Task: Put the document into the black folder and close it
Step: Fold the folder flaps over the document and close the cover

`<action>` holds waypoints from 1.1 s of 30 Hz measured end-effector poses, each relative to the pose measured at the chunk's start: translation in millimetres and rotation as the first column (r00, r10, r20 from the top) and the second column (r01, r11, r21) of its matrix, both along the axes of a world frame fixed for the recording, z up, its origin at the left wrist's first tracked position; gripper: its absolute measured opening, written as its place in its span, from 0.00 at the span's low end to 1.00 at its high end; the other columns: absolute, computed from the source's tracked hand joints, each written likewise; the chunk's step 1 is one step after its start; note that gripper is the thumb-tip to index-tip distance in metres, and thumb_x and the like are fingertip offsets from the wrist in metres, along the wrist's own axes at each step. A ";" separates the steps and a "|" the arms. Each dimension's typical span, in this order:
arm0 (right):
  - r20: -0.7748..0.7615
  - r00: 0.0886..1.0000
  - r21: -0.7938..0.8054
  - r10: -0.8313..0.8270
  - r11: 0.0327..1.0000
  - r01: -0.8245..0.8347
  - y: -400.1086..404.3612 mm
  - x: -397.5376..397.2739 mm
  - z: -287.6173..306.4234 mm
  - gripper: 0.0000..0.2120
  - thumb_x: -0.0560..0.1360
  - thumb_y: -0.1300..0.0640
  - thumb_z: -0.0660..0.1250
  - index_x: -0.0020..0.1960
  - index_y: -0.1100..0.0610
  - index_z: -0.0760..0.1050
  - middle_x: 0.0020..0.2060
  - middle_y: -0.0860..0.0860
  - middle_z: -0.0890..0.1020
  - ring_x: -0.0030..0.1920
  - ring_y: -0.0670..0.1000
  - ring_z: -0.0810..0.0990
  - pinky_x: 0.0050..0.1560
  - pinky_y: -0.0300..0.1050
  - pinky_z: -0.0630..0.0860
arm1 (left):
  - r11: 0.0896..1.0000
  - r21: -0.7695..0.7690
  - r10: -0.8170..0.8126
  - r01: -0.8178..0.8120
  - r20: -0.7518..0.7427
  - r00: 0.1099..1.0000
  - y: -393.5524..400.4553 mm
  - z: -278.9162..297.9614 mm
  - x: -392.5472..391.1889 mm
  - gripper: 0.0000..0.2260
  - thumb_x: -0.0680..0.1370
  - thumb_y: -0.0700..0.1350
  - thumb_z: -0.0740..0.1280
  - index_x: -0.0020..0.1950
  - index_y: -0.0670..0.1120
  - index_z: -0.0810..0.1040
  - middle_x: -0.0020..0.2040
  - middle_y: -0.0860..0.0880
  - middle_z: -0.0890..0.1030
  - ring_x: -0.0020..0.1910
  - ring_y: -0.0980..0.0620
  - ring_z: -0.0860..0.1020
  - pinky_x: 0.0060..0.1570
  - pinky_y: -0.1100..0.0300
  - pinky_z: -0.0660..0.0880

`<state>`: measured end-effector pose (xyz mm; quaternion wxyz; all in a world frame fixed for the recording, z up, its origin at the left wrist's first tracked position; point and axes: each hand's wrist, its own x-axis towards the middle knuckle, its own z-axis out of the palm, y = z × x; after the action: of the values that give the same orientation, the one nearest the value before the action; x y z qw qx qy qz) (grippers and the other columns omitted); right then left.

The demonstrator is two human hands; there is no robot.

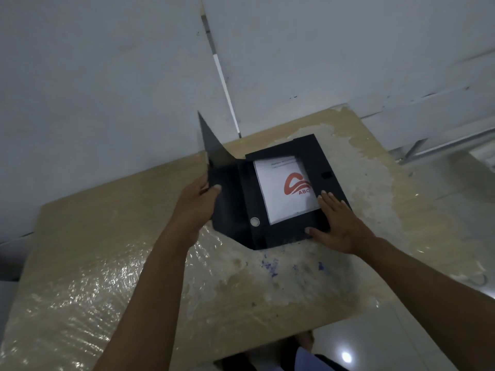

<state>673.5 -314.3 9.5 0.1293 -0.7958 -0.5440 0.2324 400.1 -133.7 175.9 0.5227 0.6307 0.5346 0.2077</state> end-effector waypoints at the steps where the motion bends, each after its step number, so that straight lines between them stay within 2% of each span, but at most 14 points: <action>1: -0.033 0.999 0.063 -0.018 0.998 0.020 1.5 -2.8 10.2 0.50 0.74 0.25 0.54 0.84 0.55 0.46 0.84 0.52 0.50 0.83 0.51 0.45 0.82 0.52 0.45 | 0.998 -0.029 -0.050 0.051 0.018 0.999 -2.1 3.1 11.7 0.15 0.82 0.46 0.65 0.65 0.60 0.80 0.58 0.56 0.86 0.55 0.53 0.85 0.53 0.54 0.82; 3: -0.138 0.988 0.210 -0.072 0.973 0.100 6.4 -11.1 34.1 0.46 0.75 0.28 0.52 0.83 0.54 0.51 0.84 0.50 0.55 0.83 0.49 0.50 0.83 0.54 0.51 | 0.991 -0.054 -0.124 0.126 0.047 0.991 -8.5 5.7 35.5 0.13 0.81 0.50 0.66 0.61 0.66 0.80 0.55 0.61 0.86 0.56 0.57 0.83 0.53 0.54 0.81; 5: -0.286 0.952 0.341 -0.111 0.916 0.209 13.6 -18.7 60.2 0.37 0.80 0.35 0.57 0.82 0.53 0.56 0.82 0.49 0.59 0.81 0.46 0.54 0.82 0.56 0.58 | 0.983 -0.053 -0.174 0.178 0.072 0.982 -17.3 6.4 59.7 0.11 0.81 0.53 0.66 0.56 0.71 0.79 0.47 0.69 0.85 0.49 0.67 0.83 0.47 0.61 0.79; 7: -0.386 0.917 0.469 -0.105 0.833 0.293 20.0 -24.7 87.8 0.29 0.84 0.46 0.60 0.81 0.55 0.60 0.81 0.50 0.63 0.80 0.46 0.59 0.80 0.57 0.64 | 0.979 -0.028 -0.199 0.201 0.082 0.977 -26.9 2.2 81.2 0.10 0.81 0.56 0.65 0.61 0.69 0.77 0.46 0.68 0.85 0.46 0.68 0.83 0.40 0.68 0.79; 8: -0.402 0.912 0.537 -0.082 0.786 0.307 21.9 -27.2 101.0 0.27 0.85 0.48 0.60 0.81 0.56 0.62 0.80 0.51 0.64 0.80 0.47 0.61 0.79 0.56 0.65 | 0.979 -0.023 -0.198 0.201 0.092 0.976 -31.0 -1.8 90.2 0.14 0.81 0.58 0.64 0.67 0.65 0.75 0.51 0.64 0.86 0.51 0.63 0.83 0.46 0.65 0.81; 11: -0.259 0.965 0.732 0.046 0.660 0.165 22.4 -32.8 129.4 0.27 0.85 0.48 0.58 0.79 0.63 0.64 0.79 0.56 0.67 0.80 0.51 0.63 0.78 0.55 0.67 | 0.983 -0.046 -0.172 0.176 0.082 0.982 -41.3 -14.4 110.9 0.29 0.79 0.68 0.58 0.77 0.59 0.68 0.73 0.50 0.76 0.71 0.48 0.75 0.72 0.45 0.70; 14: -0.009 0.987 0.787 0.159 0.610 -0.091 19.2 -36.8 132.7 0.28 0.85 0.48 0.60 0.77 0.65 0.66 0.77 0.58 0.69 0.80 0.54 0.63 0.79 0.56 0.65 | 0.981 -0.044 -0.187 0.190 0.057 0.981 -46.4 -33.7 121.4 0.30 0.80 0.68 0.52 0.78 0.58 0.67 0.78 0.48 0.71 0.75 0.46 0.70 0.75 0.42 0.65; 17: 0.152 0.982 0.716 0.113 0.672 -0.188 14.4 -35.9 109.5 0.27 0.83 0.47 0.66 0.75 0.64 0.71 0.75 0.57 0.73 0.79 0.53 0.66 0.78 0.55 0.66 | 0.973 0.010 -0.229 0.232 -0.105 0.968 -47.6 -63.1 119.9 0.26 0.85 0.61 0.51 0.81 0.55 0.62 0.82 0.45 0.64 0.80 0.45 0.63 0.78 0.43 0.61; 21: 0.234 0.972 0.530 -0.006 0.839 -0.122 2.1 -17.8 61.3 0.33 0.80 0.41 0.66 0.74 0.64 0.71 0.74 0.58 0.74 0.79 0.57 0.65 0.77 0.58 0.66 | 0.926 0.078 -0.324 0.370 -0.341 0.882 -46.3 -110.4 105.2 0.27 0.85 0.55 0.56 0.84 0.54 0.53 0.85 0.46 0.47 0.84 0.45 0.46 0.80 0.47 0.53; 23: 0.244 0.970 0.390 -0.009 0.917 -0.090 -5.0 -4.3 38.7 0.39 0.79 0.35 0.63 0.77 0.63 0.67 0.78 0.58 0.69 0.81 0.56 0.61 0.79 0.58 0.62 | 0.901 0.103 -0.348 0.421 -0.407 0.845 -48.7 -132.0 98.9 0.29 0.85 0.55 0.58 0.84 0.53 0.51 0.85 0.45 0.45 0.84 0.43 0.43 0.80 0.47 0.52; 25: 0.231 0.972 0.188 0.033 0.979 -0.078 -10.2 7.2 19.5 0.48 0.75 0.26 0.58 0.81 0.60 0.59 0.82 0.56 0.60 0.83 0.53 0.53 0.83 0.55 0.52 | 0.881 0.123 -0.359 0.457 -0.457 0.814 -53.6 -149.0 95.3 0.30 0.85 0.54 0.59 0.84 0.49 0.51 0.85 0.43 0.44 0.83 0.42 0.42 0.81 0.47 0.51; 28: 0.153 0.984 -0.032 0.089 0.996 -0.085 -11.8 18.2 -2.5 0.58 0.70 0.21 0.58 0.83 0.58 0.45 0.84 0.54 0.46 0.84 0.52 0.42 0.83 0.52 0.44 | 0.840 0.187 -0.354 0.509 -0.522 0.776 -61.7 -164.2 93.8 0.31 0.85 0.53 0.59 0.84 0.45 0.51 0.84 0.42 0.43 0.83 0.41 0.40 0.81 0.46 0.50; 30: 0.161 0.980 -0.055 0.115 0.993 -0.107 -12.6 20.8 -12.4 0.58 0.71 0.23 0.60 0.83 0.59 0.43 0.84 0.55 0.43 0.84 0.54 0.41 0.83 0.56 0.47 | 0.828 0.226 -0.322 0.513 -0.556 0.766 -65.2 -168.9 94.9 0.30 0.85 0.53 0.58 0.83 0.45 0.52 0.84 0.41 0.43 0.83 0.41 0.40 0.81 0.46 0.49; 33: 0.206 0.972 -0.017 0.109 0.994 -0.108 -14.6 19.9 -18.4 0.53 0.73 0.25 0.55 0.83 0.60 0.45 0.84 0.57 0.45 0.84 0.56 0.42 0.83 0.58 0.51 | 0.819 0.244 -0.282 0.520 -0.617 0.734 -69.7 -172.6 97.3 0.30 0.85 0.54 0.56 0.83 0.44 0.52 0.84 0.40 0.45 0.83 0.40 0.41 0.81 0.45 0.48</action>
<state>693.3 -328.8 -8.9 0.0568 -0.7851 -0.5966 0.1565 497.3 -203.4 3.3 0.2363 0.8583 0.4555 0.0000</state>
